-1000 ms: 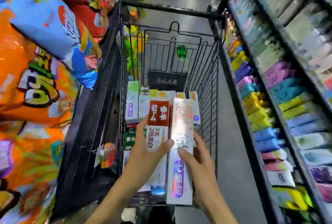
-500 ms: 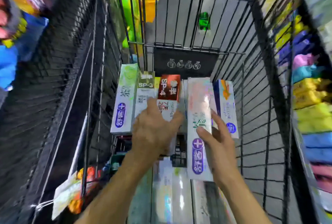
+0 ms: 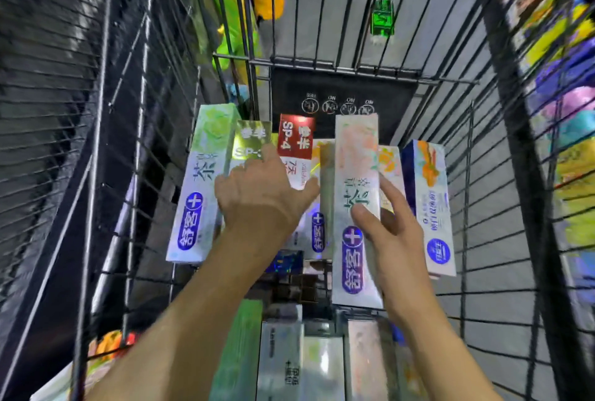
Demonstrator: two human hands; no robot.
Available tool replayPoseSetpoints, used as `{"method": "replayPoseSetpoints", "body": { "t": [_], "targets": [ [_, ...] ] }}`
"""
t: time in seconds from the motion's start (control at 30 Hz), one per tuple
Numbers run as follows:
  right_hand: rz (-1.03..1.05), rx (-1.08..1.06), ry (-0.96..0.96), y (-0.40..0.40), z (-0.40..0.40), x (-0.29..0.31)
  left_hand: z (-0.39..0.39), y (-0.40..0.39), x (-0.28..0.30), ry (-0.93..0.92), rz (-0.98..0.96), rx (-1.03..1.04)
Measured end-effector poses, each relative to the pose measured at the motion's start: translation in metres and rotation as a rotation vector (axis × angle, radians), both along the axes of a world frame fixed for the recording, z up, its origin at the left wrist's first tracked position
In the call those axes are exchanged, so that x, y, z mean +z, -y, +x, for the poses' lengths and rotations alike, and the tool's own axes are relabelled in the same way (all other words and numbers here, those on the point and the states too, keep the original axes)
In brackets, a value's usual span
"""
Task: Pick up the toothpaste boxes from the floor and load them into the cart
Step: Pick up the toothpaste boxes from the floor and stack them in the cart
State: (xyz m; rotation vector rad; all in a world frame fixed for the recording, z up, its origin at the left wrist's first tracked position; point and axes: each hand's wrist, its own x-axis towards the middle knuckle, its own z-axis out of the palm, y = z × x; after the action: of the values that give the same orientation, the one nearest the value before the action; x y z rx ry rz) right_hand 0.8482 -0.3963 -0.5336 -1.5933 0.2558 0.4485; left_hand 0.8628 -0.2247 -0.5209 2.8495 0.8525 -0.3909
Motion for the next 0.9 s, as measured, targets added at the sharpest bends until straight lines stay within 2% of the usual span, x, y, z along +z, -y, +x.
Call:
{"method": "replayPoseSetpoints", "body": {
  "t": [0.07, 0.13, 0.23, 0.43, 0.67, 0.77, 0.9],
  "targets": [
    [-0.017, 0.015, 0.025, -0.004, 0.004, -0.002, -0.007, -0.002, -0.007, 0.014, 0.136, -0.035],
    [-0.04, 0.031, 0.036, -0.01, 0.009, -0.005, -0.017, -0.007, -0.016, 0.145, 0.222, -0.072],
    [-0.199, 0.069, 0.089, -0.025, 0.014, -0.012, -0.024, -0.014, -0.033, 0.344, 0.18, -0.112],
    [-0.551, 0.149, 0.225, -0.042, 0.02, -0.013, -0.027, -0.019, -0.038, 0.369, 0.095, -0.132],
    [-0.722, 0.253, 0.279, -0.049, 0.02, -0.013, -0.028, -0.019, -0.038, 0.394, 0.077, -0.116],
    [-0.955, 0.362, 0.361, -0.043, 0.024, -0.014, -0.028, -0.019, -0.039, 0.404, 0.07, -0.11],
    [-0.859, 0.369, 0.374, -0.04, 0.029, -0.019, -0.029, -0.02, -0.041, 0.431, 0.068, -0.111]
  ]
}}
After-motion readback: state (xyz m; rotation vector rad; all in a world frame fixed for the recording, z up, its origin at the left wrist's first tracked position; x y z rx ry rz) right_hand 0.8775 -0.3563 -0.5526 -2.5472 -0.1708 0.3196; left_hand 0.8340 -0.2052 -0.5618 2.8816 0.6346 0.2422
